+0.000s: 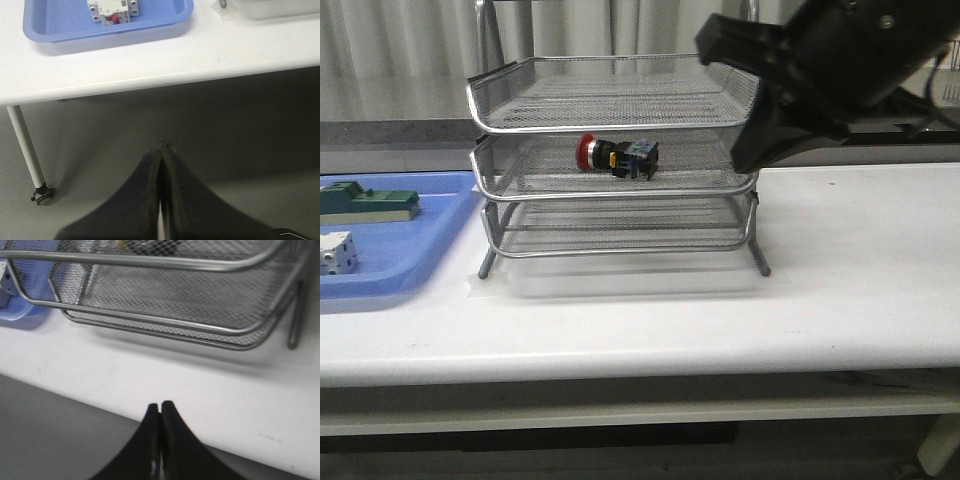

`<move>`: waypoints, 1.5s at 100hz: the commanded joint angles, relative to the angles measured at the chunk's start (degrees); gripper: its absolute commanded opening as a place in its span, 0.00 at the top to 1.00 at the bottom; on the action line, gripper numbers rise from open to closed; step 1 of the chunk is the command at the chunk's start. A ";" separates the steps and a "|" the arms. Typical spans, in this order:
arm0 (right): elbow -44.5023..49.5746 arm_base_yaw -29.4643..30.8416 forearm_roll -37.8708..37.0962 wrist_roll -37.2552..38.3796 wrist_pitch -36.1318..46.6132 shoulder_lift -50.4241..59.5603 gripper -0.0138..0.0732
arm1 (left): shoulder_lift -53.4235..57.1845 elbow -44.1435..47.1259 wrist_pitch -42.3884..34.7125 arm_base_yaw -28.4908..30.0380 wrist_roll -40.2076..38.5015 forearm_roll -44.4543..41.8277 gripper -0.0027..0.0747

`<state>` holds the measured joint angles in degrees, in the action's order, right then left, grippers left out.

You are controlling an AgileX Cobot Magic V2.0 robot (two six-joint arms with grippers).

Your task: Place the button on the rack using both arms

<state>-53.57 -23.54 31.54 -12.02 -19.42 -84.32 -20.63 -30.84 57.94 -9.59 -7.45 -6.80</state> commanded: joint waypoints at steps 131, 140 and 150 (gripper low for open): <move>14.84 16.86 -26.11 10.25 -15.74 57.61 0.91 | -0.36 -1.49 -3.46 0.00 -0.72 0.03 0.99; 14.84 16.86 -26.11 10.25 -17.32 59.06 0.91 | -0.36 -1.49 -3.46 0.00 -0.72 0.03 0.99; 14.84 16.86 -26.11 10.25 -17.51 59.13 0.91 | -0.36 -1.49 -3.46 0.00 -0.72 0.03 0.99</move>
<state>-37.16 -7.11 5.94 -1.81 -40.16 -25.03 -20.63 -30.84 57.94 -9.59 -7.45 -6.80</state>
